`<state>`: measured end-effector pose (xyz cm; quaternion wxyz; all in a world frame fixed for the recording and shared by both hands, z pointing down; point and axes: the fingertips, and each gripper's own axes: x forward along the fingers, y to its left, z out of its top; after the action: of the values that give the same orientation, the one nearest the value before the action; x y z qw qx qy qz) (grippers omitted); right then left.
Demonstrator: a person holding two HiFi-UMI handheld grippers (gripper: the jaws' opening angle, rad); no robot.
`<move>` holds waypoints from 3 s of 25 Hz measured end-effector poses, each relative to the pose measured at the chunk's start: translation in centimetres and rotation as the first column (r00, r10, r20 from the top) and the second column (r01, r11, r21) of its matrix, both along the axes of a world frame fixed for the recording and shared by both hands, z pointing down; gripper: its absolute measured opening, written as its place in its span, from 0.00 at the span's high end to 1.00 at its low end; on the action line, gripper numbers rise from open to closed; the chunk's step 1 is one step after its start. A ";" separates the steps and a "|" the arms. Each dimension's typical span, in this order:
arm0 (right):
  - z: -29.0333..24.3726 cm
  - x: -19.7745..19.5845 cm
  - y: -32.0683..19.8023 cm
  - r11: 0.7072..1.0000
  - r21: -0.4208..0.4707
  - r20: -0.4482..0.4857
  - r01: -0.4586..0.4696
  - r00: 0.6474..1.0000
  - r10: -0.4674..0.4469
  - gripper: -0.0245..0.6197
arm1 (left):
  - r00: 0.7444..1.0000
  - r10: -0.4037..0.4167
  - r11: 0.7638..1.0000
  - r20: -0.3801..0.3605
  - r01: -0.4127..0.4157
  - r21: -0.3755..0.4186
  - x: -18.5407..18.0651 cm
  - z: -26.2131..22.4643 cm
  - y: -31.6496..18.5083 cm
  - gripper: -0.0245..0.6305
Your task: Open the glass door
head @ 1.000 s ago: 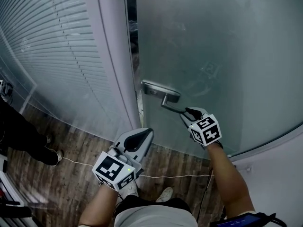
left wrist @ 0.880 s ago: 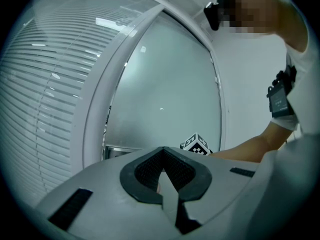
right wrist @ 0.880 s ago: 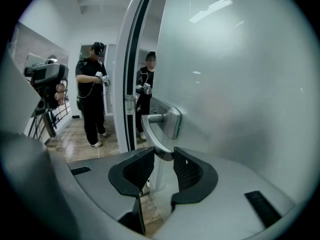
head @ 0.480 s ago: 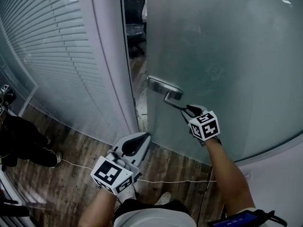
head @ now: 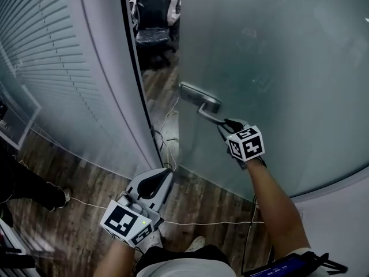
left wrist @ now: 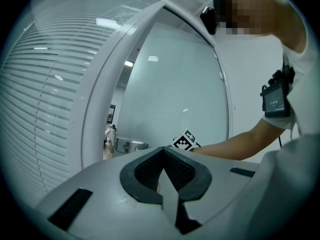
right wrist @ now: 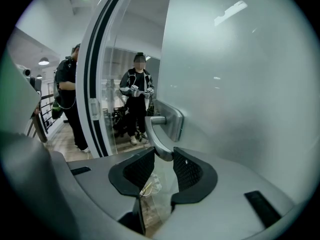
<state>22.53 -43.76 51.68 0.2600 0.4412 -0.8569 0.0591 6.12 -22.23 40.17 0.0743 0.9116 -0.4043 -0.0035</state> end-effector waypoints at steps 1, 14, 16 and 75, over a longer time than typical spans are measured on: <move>-0.1 0.1 -0.5 1.000 0.002 0.002 -0.004 1.000 0.004 0.77 | 1.000 -0.003 1.000 0.000 0.003 -0.004 -0.1 0.0 -0.2 0.96; 0.3 3.9 -6.6 0.999 0.019 0.006 -0.043 0.999 0.043 0.77 | 0.999 -0.038 0.999 0.027 0.038 -0.019 3.0 1.8 -1.8 0.96; 0.0 4.8 -7.6 0.998 0.020 0.005 -0.056 0.998 0.056 0.77 | 0.999 -0.035 0.999 0.031 0.035 -0.014 3.7 1.9 -2.8 0.96; -26.2 -10.8 33.9 0.819 0.461 0.343 -0.342 0.920 0.191 0.96 | 0.955 0.293 0.952 -0.039 -0.288 0.102 -7.9 -10.8 5.7 0.96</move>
<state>11.69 -9.82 25.48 -0.0023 0.5976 -0.7985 -0.0724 -1.77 -16.55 29.38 0.0414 0.9632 -0.2630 -0.0362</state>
